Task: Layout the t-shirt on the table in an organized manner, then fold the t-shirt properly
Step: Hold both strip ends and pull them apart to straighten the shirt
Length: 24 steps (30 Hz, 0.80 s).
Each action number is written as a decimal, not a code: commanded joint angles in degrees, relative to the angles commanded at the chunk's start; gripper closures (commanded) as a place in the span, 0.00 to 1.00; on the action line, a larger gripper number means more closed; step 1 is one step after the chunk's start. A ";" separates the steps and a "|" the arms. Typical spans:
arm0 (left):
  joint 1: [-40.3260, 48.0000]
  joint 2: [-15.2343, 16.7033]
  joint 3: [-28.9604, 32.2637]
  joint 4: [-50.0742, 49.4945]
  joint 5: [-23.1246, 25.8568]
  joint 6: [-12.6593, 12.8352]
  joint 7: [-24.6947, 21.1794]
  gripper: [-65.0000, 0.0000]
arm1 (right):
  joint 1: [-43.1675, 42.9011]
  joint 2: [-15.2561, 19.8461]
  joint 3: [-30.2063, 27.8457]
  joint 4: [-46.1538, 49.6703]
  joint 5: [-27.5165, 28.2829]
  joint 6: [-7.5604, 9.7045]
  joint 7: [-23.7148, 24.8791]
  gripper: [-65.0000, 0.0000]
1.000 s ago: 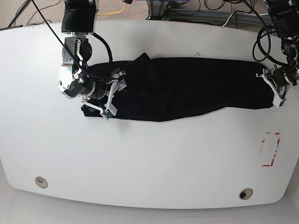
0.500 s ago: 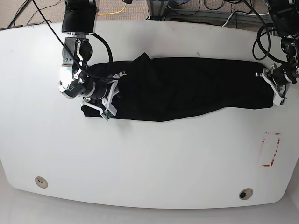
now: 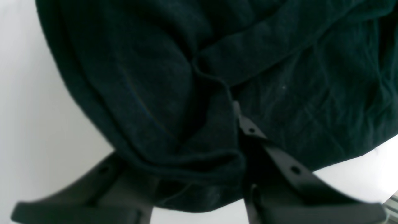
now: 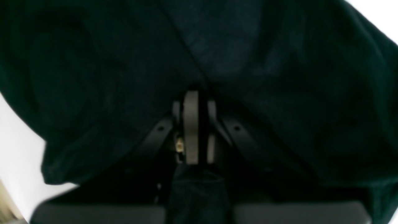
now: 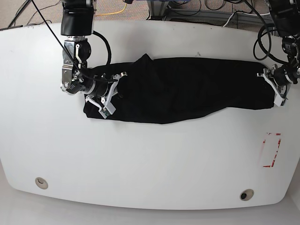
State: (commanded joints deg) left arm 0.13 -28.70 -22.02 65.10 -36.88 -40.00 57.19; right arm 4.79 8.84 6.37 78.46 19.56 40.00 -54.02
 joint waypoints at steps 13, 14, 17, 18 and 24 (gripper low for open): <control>0.26 -1.67 -3.08 16.44 -0.26 0.00 10.73 0.83 | -0.26 0.00 0.00 -0.26 -0.18 0.00 0.09 0.95; 0.35 -1.67 -4.22 18.29 -0.26 0.00 12.13 0.83 | -0.26 0.00 0.00 -0.26 -0.18 0.00 0.09 0.95; 0.26 -1.58 -6.24 21.89 -0.26 0.00 15.38 0.83 | -0.26 -0.09 -0.09 -0.26 -0.18 0.00 0.09 0.95; 0.18 -1.49 -6.77 23.47 -0.26 0.00 16.88 0.83 | -0.26 -0.18 -0.09 -0.26 -0.18 0.00 0.00 0.95; -0.09 1.49 -7.12 31.12 -0.26 0.00 21.19 0.83 | -0.26 -0.18 -0.09 -0.26 -0.18 0.00 0.00 0.95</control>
State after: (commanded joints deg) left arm 0.04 -27.21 -29.14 96.22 -37.14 -40.00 78.37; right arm 4.53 8.66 6.29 78.20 19.38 40.00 -54.02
